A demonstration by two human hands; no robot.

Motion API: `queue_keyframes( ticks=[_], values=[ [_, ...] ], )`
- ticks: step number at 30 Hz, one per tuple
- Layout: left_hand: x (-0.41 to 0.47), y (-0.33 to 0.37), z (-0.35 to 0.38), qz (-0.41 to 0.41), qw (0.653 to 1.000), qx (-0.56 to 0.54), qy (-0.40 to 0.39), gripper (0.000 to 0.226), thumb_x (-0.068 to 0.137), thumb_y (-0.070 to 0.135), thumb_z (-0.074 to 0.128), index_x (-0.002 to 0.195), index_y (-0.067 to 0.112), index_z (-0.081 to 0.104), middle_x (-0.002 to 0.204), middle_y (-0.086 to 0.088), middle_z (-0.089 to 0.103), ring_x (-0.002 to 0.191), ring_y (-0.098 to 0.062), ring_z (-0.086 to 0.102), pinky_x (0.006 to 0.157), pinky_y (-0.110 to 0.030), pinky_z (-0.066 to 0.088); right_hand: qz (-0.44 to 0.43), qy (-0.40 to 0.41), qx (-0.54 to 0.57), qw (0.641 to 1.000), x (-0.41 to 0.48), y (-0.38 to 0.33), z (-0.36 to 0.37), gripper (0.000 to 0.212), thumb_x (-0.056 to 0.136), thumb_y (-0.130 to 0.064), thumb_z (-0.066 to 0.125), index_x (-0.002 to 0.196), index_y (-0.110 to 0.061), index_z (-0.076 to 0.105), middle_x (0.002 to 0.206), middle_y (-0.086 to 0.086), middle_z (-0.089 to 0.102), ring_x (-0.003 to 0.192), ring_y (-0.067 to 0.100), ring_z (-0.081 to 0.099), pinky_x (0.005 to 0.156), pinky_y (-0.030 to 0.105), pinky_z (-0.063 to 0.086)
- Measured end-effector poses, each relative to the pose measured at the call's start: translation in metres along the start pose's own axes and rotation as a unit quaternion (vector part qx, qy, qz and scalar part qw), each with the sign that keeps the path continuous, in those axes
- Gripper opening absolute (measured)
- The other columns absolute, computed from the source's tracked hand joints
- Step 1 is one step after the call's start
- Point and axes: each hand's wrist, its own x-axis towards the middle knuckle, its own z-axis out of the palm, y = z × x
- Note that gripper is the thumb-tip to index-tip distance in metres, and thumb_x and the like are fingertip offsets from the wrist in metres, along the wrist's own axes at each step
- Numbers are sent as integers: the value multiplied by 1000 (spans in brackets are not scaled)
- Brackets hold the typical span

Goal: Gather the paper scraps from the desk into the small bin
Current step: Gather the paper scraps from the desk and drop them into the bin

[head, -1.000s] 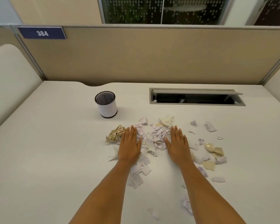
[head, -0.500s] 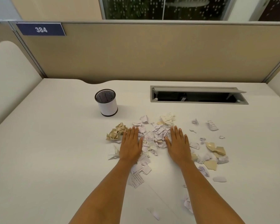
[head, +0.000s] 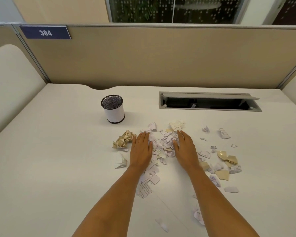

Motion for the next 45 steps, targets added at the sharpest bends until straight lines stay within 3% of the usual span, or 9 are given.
queue_keyframes(
  ticks=[4, 10, 18, 25, 30, 35, 38, 42, 45],
  values=[
    [6, 6, -3, -1, 1000, -25, 17, 46, 100, 26, 30, 144, 15, 32, 152, -4, 33, 144, -17, 23, 120, -31, 4, -26, -1, -4, 1000, 6, -9, 1, 50, 100, -27, 41, 147, -11, 32, 150, 8, 37, 141, 22, 31, 116, 33, 29],
    [11, 16, -6, 37, 996, -76, -8, 44, 97, 34, 40, 138, 19, 42, 145, -2, 43, 135, -18, 38, 112, -29, 29, -46, -59, -20, 997, 12, -16, 4, 45, 99, -23, 43, 144, -24, 39, 151, 3, 36, 141, 21, 29, 109, 37, 37],
    [11, 19, -3, 37, 995, -69, -57, 43, 96, 32, 45, 136, 14, 45, 136, -5, 52, 127, -19, 43, 102, -27, 34, -46, -94, -23, 994, 14, -18, 5, 39, 99, -13, 42, 136, -19, 52, 149, 5, 40, 137, 23, 35, 107, 36, 39],
    [13, 23, -3, 12, 995, -78, -65, 37, 96, 15, 47, 132, 11, 50, 133, -8, 52, 126, -21, 42, 98, -30, 39, -54, -41, -10, 998, 16, -25, 0, 29, 95, -9, 49, 116, -12, 68, 120, 8, 66, 107, 22, 61, 89, 30, 51],
    [19, 29, -10, -19, 988, -149, -34, 33, 90, 0, 52, 120, 6, 63, 110, -13, 62, 100, -18, 55, 84, -20, 44, -9, 1, 63, 998, 17, -30, -5, 28, 93, -3, 52, 113, -11, 70, 112, 9, 71, 101, 22, 67, 89, 28, 53],
    [28, 31, -24, -116, 961, -250, 26, 28, 86, -4, 58, 111, 2, 68, 116, -15, 66, 109, -25, 61, 95, -25, 47, 52, 55, 180, 981, 26, -42, -16, 23, 88, 1, 61, 106, -5, 73, 108, 12, 73, 100, 21, 68, 91, 23, 51],
    [39, 30, -40, -183, 930, -315, 58, 26, 82, -1, 65, 107, 2, 70, 114, -15, 69, 103, -24, 65, 93, -24, 48, 102, 76, 252, 959, 35, -51, -26, 22, 87, 0, 64, 107, -4, 73, 111, 12, 72, 103, 20, 67, 90, 15, 45],
    [61, 20, -78, -197, 900, -373, 110, 23, 80, -1, 68, 103, -2, 71, 105, -18, 72, 94, -25, 68, 85, -19, 49, 159, 94, 342, 921, 47, -65, -38, 24, 86, -5, 66, 109, -6, 72, 112, 11, 72, 91, 11, 63, 88, 16, 48],
    [86, 3, -111, -202, 890, -372, 169, 21, 81, -1, 66, 101, 1, 72, 102, -16, 73, 82, -14, 62, 66, 2, 42, 184, 95, 400, 893, 61, -79, -44, 25, 85, -8, 68, 110, -8, 72, 112, 12, 72, 79, 10, 64, 75, 14, 54]
  ],
)
